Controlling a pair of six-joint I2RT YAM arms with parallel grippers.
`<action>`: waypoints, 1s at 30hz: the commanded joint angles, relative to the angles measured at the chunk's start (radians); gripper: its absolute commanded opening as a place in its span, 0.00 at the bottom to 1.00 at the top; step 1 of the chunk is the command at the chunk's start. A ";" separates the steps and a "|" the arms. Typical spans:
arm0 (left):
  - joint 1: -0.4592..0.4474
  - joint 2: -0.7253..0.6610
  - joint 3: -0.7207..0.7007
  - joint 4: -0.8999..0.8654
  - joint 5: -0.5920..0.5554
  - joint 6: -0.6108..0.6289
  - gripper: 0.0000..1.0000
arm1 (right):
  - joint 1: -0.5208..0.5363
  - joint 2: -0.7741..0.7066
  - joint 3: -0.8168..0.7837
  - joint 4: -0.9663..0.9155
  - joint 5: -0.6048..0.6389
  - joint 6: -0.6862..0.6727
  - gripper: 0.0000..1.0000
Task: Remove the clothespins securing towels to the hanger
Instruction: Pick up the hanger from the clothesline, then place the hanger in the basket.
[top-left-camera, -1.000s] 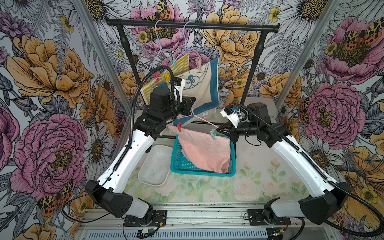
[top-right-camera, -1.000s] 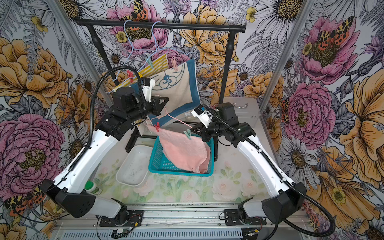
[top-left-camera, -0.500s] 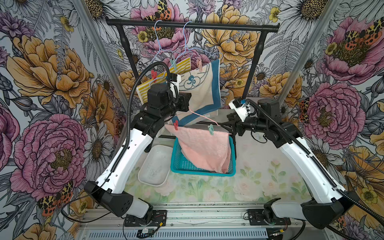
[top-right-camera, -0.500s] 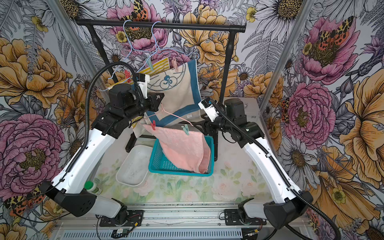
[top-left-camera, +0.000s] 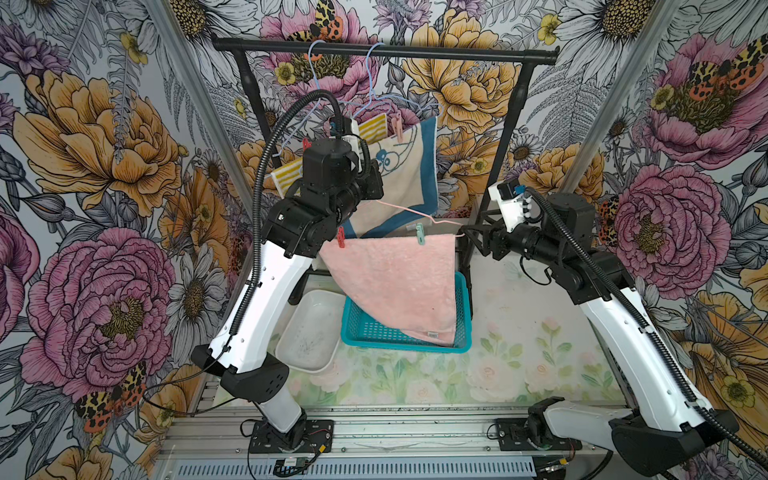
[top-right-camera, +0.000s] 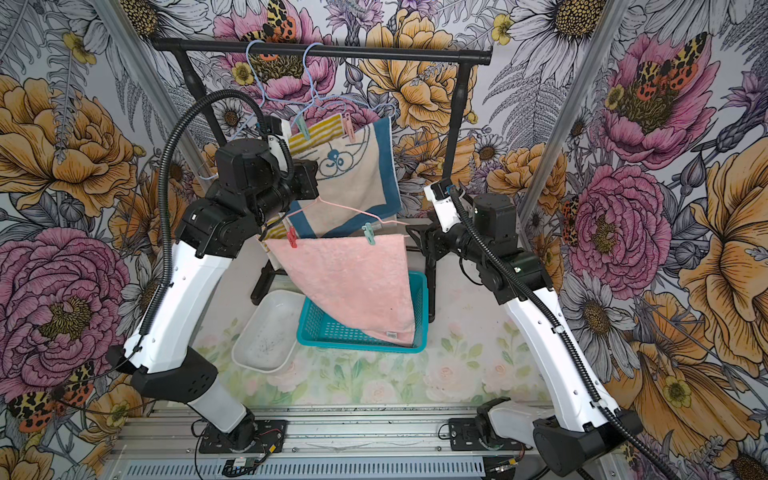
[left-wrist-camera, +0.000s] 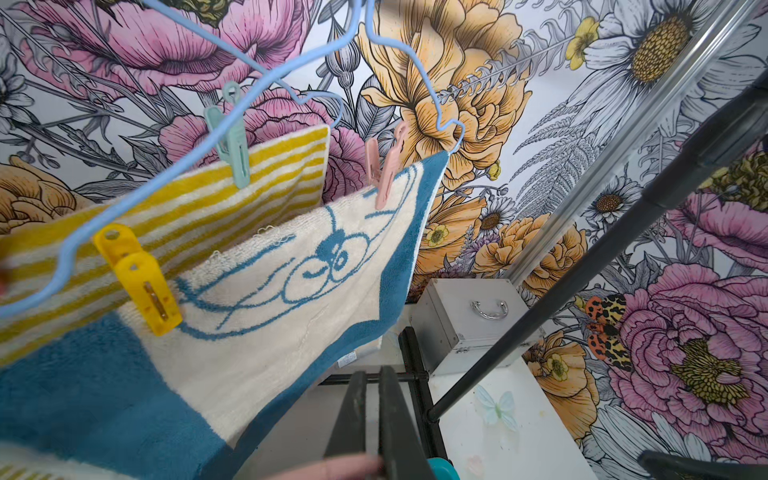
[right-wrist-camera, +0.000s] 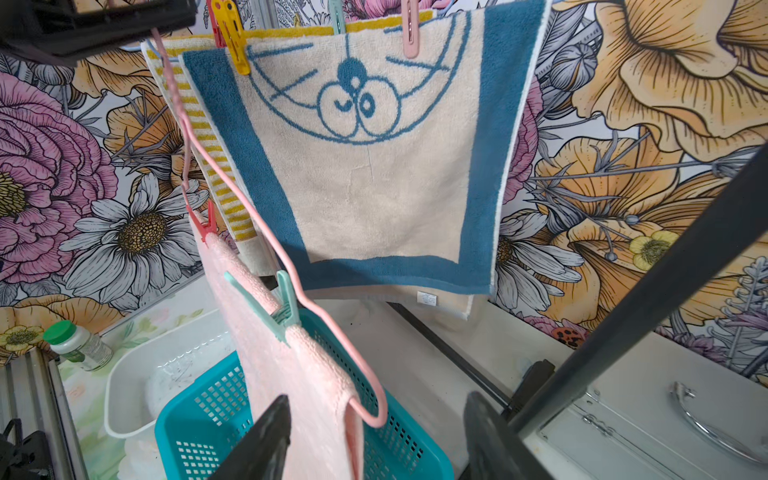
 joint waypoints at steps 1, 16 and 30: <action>-0.010 -0.017 -0.053 -0.040 -0.052 -0.024 0.00 | -0.002 -0.031 -0.024 0.040 0.016 0.035 0.66; -0.075 0.058 -0.238 -0.027 0.041 -0.166 0.00 | -0.003 -0.158 -0.220 0.054 -0.189 0.086 0.63; -0.047 0.139 -0.473 0.091 0.224 -0.265 0.01 | 0.000 -0.193 -0.346 0.054 -0.259 0.126 0.62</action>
